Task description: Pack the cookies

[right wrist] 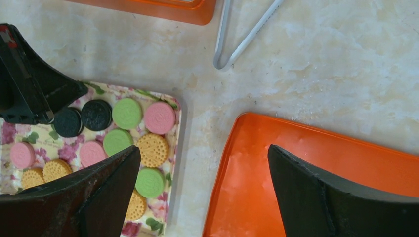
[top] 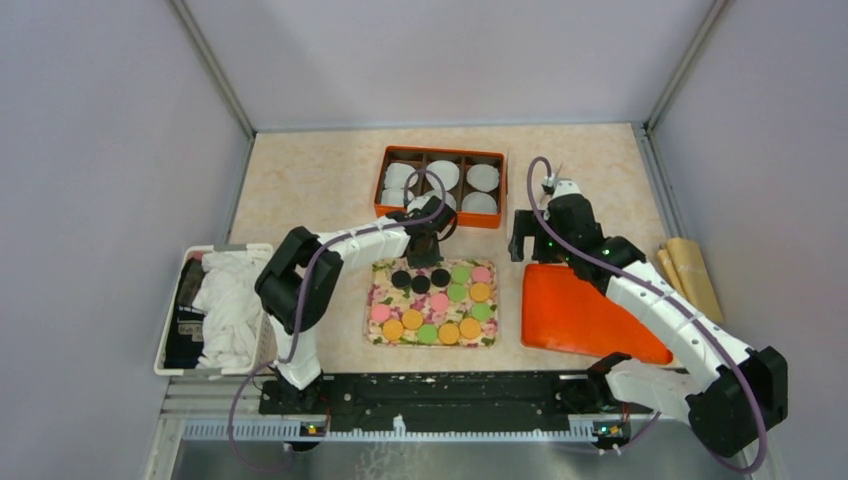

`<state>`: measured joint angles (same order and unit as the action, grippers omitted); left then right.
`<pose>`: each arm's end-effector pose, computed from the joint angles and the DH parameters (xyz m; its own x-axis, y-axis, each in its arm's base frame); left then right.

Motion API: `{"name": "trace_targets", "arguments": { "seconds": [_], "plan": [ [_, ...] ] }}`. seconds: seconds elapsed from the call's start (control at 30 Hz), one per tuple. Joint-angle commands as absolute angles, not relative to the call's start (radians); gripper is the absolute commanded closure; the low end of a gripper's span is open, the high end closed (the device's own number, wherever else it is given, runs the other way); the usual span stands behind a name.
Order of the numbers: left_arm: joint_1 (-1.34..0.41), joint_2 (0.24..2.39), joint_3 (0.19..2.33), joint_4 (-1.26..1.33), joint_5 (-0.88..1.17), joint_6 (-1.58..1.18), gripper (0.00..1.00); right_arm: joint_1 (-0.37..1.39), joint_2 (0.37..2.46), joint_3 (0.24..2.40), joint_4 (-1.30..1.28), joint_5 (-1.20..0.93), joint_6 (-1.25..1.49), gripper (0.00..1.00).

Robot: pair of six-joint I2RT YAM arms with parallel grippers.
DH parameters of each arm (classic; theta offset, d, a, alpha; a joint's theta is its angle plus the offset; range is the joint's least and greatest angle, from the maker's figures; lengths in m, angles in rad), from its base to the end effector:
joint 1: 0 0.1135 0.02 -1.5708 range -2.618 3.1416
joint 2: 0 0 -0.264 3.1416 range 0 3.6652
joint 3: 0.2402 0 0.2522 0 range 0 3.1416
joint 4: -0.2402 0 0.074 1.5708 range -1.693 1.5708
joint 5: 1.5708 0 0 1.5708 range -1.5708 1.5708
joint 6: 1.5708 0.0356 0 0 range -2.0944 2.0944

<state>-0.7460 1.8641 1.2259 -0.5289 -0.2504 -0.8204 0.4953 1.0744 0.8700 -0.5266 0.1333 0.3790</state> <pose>0.2788 -0.2456 0.1687 -0.8892 -0.1431 -0.4345 -0.0943 0.9868 -0.1319 0.2026 0.1040 0.2817 -0.6878 0.0453 -0.7245 -0.1394 0.9712 0.1930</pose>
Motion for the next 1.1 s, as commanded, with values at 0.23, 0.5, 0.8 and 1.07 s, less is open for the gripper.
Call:
{"name": "trace_targets", "arguments": {
  "seconds": [0.23, 0.5, 0.8, 1.07],
  "plan": [
    [-0.649, 2.01, 1.306, -0.365, -0.272, -0.651, 1.0, 0.504, 1.088, 0.855, -0.494, 0.194, 0.397, 0.01],
    [-0.643, 2.081, 1.44, -0.426, -0.31, -0.633, 1.0, 0.503, 1.155, 0.857, -0.464, 0.246, 0.42, 0.01],
    [-0.646, 1.946, 1.344, -0.486, -0.305, -0.674, 1.0, 0.482, 1.413, 0.929, -0.366, 0.255, 0.418, 0.01],
    [-0.683, 1.654, 1.18, -0.513, -0.348, -0.698, 1.0, 0.415, 1.592, 0.997, -0.294, 0.253, 0.408, 0.01]
  ]
}}
